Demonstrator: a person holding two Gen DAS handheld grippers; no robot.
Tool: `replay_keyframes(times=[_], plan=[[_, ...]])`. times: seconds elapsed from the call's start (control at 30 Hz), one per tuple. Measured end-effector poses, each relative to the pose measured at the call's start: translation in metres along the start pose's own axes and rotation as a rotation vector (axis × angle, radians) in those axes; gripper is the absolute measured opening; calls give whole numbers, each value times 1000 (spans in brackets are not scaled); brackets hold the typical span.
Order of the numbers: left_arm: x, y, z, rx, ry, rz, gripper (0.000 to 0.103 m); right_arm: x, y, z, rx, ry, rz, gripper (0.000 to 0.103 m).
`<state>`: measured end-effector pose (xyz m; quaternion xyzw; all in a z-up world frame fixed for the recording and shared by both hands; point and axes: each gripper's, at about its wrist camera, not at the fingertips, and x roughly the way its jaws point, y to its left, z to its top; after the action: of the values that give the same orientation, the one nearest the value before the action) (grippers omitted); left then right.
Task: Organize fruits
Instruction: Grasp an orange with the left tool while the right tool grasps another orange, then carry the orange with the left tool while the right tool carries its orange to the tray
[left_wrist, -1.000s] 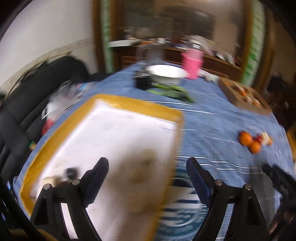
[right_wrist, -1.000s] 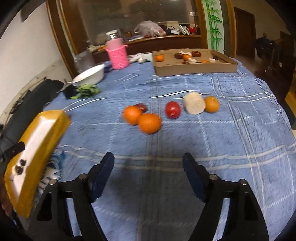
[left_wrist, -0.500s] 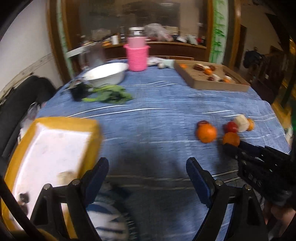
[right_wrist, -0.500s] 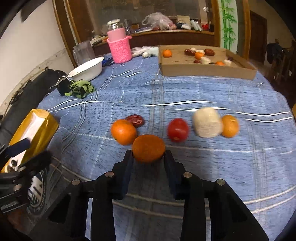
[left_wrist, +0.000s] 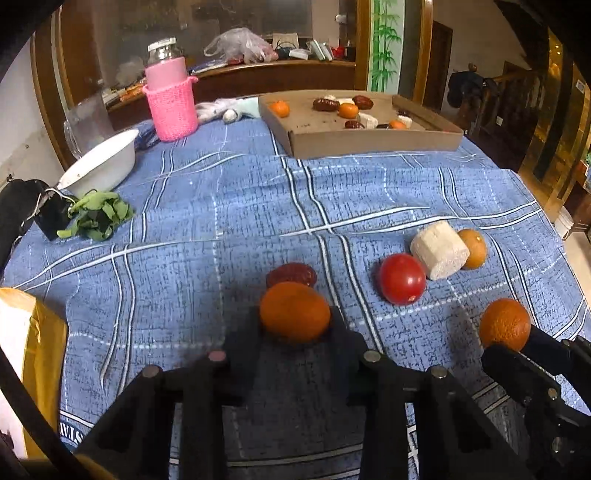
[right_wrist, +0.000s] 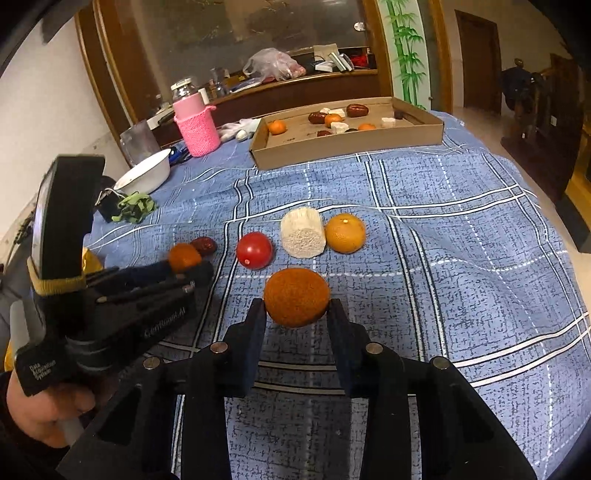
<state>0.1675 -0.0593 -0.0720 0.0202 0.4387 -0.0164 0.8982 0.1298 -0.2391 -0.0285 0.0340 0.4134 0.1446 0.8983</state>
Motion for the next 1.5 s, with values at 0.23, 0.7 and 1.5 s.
replay_keyframes(times=[0.23,0.7,1.5], plan=[[-23,8,-23,-11,4,5,35,2,2,0,-1,3,-31,33],[-83,18,-65,-28,-56,3,35,-36,27,-26,-5,-26,-68,33],[-104,39,-99,-82,-109,63,35,-54,61,-59,-6,-93,-23,33]])
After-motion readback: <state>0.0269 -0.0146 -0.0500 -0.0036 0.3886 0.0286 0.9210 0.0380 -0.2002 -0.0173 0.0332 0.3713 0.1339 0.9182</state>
